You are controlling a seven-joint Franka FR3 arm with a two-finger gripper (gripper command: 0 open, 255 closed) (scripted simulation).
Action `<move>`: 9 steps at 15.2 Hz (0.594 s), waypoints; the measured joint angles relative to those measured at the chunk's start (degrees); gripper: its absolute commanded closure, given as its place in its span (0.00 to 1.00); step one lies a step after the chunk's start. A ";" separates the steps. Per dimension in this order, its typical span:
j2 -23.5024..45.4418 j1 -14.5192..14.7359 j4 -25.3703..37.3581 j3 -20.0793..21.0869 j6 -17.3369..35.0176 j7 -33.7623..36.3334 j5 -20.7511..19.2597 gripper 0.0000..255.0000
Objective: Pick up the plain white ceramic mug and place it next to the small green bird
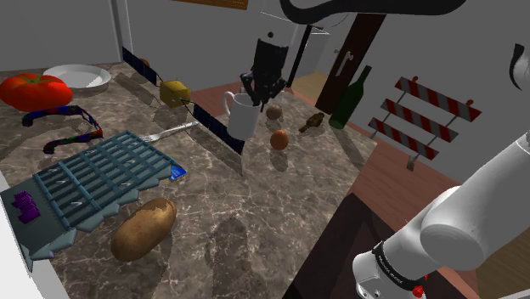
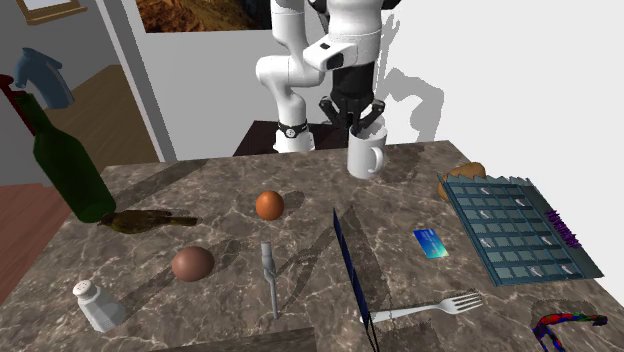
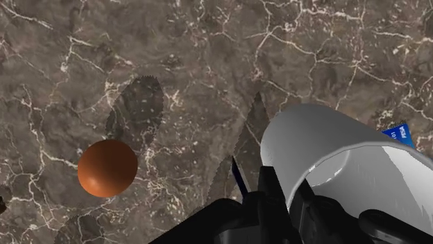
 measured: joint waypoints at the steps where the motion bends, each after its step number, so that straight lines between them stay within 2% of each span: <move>1: 0.00 -0.04 0.84 -0.04 -0.84 -0.02 -0.03 1.00; 4: 0.11 -0.03 2.91 -0.03 -2.80 0.16 -0.10 1.00; 9: -4.77 -2.74 -1.85 -3.03 -3.15 -5.77 0.93 1.00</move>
